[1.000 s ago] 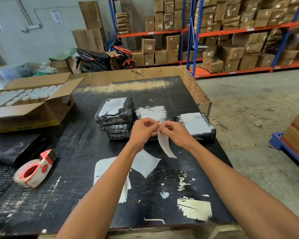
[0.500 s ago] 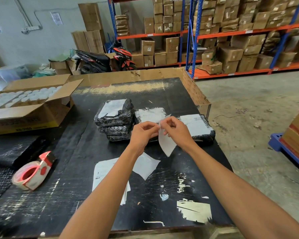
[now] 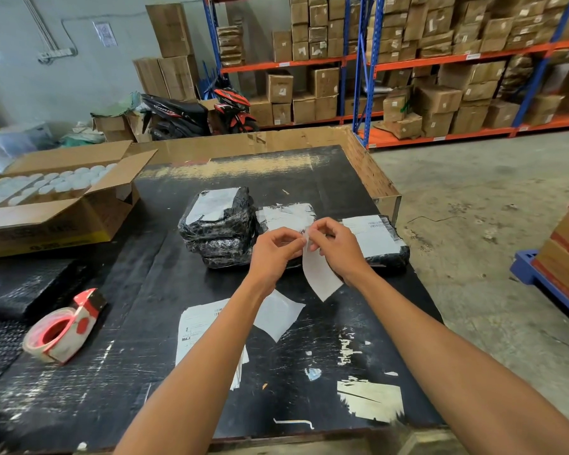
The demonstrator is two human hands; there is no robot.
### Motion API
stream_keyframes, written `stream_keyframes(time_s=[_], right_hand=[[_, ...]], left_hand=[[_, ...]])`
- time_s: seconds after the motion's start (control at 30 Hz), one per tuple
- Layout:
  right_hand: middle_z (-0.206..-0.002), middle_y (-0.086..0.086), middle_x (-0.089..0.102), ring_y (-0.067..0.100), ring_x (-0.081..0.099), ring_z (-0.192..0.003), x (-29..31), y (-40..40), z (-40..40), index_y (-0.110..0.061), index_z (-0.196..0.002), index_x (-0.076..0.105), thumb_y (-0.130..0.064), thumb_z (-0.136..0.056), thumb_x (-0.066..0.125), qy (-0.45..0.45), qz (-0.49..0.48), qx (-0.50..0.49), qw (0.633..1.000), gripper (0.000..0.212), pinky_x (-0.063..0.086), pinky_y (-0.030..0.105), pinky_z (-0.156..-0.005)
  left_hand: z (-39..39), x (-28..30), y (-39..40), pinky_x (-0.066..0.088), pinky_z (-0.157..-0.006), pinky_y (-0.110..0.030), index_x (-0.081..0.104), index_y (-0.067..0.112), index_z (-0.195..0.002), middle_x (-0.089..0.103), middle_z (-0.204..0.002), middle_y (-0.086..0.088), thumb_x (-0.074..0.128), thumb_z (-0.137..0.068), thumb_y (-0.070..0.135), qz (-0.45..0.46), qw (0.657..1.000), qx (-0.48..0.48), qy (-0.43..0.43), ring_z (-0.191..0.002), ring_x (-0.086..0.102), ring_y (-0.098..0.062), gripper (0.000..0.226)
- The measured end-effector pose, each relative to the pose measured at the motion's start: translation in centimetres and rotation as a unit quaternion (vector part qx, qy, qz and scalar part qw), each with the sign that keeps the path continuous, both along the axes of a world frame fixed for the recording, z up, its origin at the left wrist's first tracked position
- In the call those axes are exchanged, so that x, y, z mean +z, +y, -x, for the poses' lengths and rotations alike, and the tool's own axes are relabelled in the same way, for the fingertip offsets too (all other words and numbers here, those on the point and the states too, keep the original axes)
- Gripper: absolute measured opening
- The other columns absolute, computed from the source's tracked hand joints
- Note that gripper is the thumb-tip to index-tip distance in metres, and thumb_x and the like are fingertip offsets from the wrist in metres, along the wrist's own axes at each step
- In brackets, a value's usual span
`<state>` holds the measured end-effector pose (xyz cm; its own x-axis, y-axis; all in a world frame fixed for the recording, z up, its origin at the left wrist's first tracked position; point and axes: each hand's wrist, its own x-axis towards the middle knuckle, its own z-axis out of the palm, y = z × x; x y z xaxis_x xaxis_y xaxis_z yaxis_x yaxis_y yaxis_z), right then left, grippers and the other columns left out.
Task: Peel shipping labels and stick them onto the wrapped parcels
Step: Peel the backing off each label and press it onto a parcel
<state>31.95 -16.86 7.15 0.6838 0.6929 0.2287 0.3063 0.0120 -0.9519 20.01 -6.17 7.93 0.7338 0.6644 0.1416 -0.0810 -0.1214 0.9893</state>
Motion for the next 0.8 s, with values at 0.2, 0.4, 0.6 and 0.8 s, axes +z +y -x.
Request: stream_keyframes(time_s=[0.2, 0.4, 0.6, 0.8], right_hand=[[-0.075, -0.004, 0.074, 0.000, 0.063, -0.067, -0.4, 0.2, 0.1, -0.017, -0.092, 0.057, -0.021, -0.099, 0.052, 0.056, 0.021, -0.049, 0.997, 0.010, 0.047, 0.026, -0.070], [-0.092, 0.000, 0.066, 0.012, 0.060, -0.080, 0.2, -0.1, 0.2, -0.023, -0.089, 0.054, -0.014, -0.090, 0.067, 0.027, 0.000, -0.020, 0.999, 0.016, 0.047, 0.028, -0.072], [-0.091, -0.003, 0.064, 0.000, 0.056, -0.071, -0.1, -0.5, -0.1, -0.029, -0.095, 0.061, -0.009, -0.081, 0.069, -0.051, 0.029, 0.040, 0.997, 0.026, 0.048, 0.016, -0.068], [-0.081, -0.002, 0.060, 0.001, 0.053, -0.066, -0.4, -0.4, -0.2, -0.030, -0.095, 0.061, -0.008, -0.076, 0.072, -0.066, 0.073, 0.028, 0.995, 0.031, 0.043, 0.021, -0.063]], left_hand=[[-0.1, 0.5, -0.6, 0.060, -0.087, -0.038, 0.068, 0.006, -0.086, 0.070, -0.090, -0.015, 0.066, -0.090, -0.003, 0.159, 0.985, -0.015, -0.058, -0.090, 0.070, -0.029, 0.010], [-0.1, 1.4, -0.5, 0.060, -0.084, -0.034, 0.068, 0.006, -0.103, 0.074, -0.099, -0.017, 0.056, -0.096, 0.022, 0.257, 0.960, -0.090, -0.060, -0.088, 0.073, -0.024, 0.021], [-0.6, 1.2, 0.1, 0.062, -0.070, -0.032, 0.066, 0.003, -0.089, 0.076, -0.078, -0.012, 0.067, -0.095, 0.014, 0.188, 0.982, -0.028, 0.006, -0.066, 0.073, -0.019, 0.013], [-0.5, 0.9, 0.3, 0.062, -0.069, -0.031, 0.065, -0.001, -0.086, 0.072, -0.090, -0.018, 0.058, -0.095, 0.000, 0.134, 0.990, -0.004, 0.048, -0.077, 0.074, -0.024, 0.012]])
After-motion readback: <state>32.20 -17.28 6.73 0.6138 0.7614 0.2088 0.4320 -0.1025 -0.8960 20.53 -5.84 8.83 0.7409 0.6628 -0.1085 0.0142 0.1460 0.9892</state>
